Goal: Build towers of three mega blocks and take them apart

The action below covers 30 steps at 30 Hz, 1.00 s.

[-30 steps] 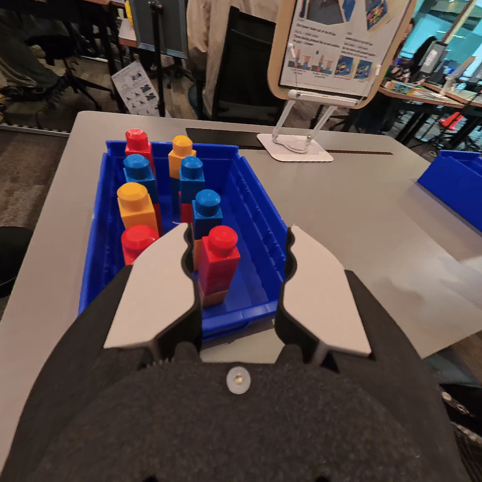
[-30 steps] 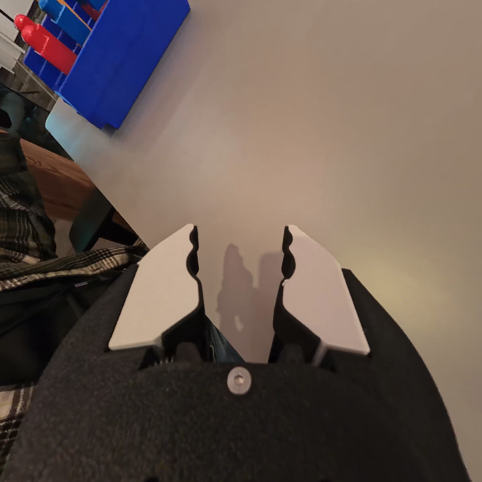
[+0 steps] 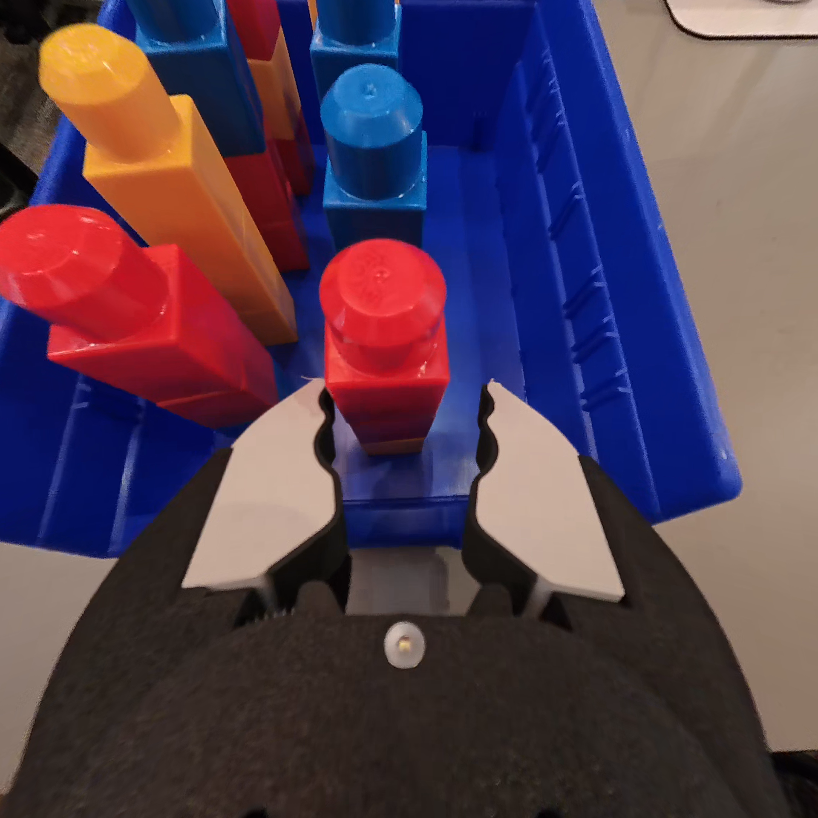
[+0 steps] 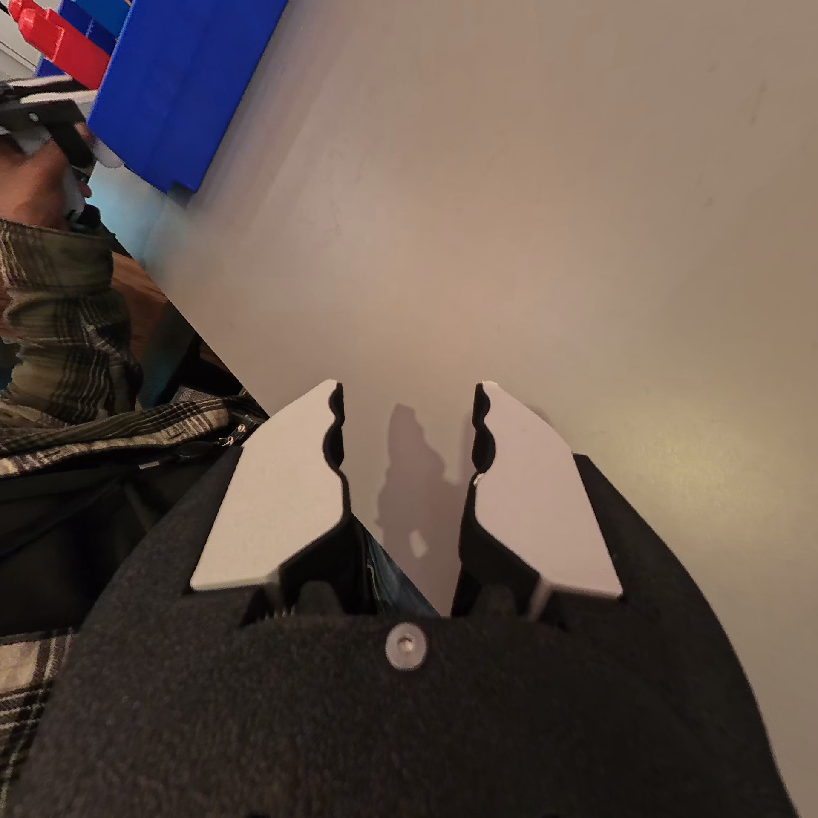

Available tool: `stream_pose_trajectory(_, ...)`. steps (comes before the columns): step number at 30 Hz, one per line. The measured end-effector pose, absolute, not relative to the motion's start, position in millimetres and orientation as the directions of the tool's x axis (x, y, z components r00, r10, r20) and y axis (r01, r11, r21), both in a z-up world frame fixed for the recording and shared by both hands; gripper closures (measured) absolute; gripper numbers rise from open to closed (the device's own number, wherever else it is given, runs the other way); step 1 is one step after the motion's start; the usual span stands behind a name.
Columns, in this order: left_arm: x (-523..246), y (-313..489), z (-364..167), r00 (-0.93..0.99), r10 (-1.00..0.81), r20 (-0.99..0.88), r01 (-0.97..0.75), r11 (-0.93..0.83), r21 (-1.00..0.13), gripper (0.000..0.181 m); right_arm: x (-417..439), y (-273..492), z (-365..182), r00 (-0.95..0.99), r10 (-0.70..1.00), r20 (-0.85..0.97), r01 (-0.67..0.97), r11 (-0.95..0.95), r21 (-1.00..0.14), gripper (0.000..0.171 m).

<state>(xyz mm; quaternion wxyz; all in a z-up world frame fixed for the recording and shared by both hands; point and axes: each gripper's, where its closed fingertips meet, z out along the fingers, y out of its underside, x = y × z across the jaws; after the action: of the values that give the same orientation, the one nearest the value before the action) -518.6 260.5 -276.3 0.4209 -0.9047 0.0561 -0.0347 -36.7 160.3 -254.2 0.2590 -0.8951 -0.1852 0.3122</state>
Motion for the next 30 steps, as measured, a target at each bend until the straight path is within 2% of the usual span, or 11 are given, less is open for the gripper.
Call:
stream_pose_trajectory(12,-521,264,-280,0.991,-0.135,0.009,-0.081,-0.645,-0.759,0.121,-37,159,-254,0.732,0.496,-0.467,0.169,-0.796,-0.581,0.117)
stream_pose_trajectory(16,-519,264,-279,0.988,-0.156,0.008,-0.096,-0.646,-0.757,0.143,-37,159,-254,0.732,0.496,-0.467,0.169,-0.797,-0.580,0.118)
stream_pose_trajectory(22,-525,269,-276,0.988,-0.154,-0.019,-0.116,-0.651,-0.750,0.143,-36,158,-252,0.729,0.498,-0.470,0.159,-0.791,-0.590,0.120)
stream_pose_trajectory(27,-532,268,-224,0.980,-0.192,-0.061,-0.163,-0.579,-0.799,0.144,-32,160,-247,0.730,0.504,-0.461,0.153,-0.778,-0.609,0.120)
stream_pose_trajectory(30,-512,269,-182,0.951,-0.297,-0.087,-0.238,-0.520,-0.820,0.144,-34,164,-241,0.726,0.528,-0.441,0.159,-0.753,-0.639,0.120)
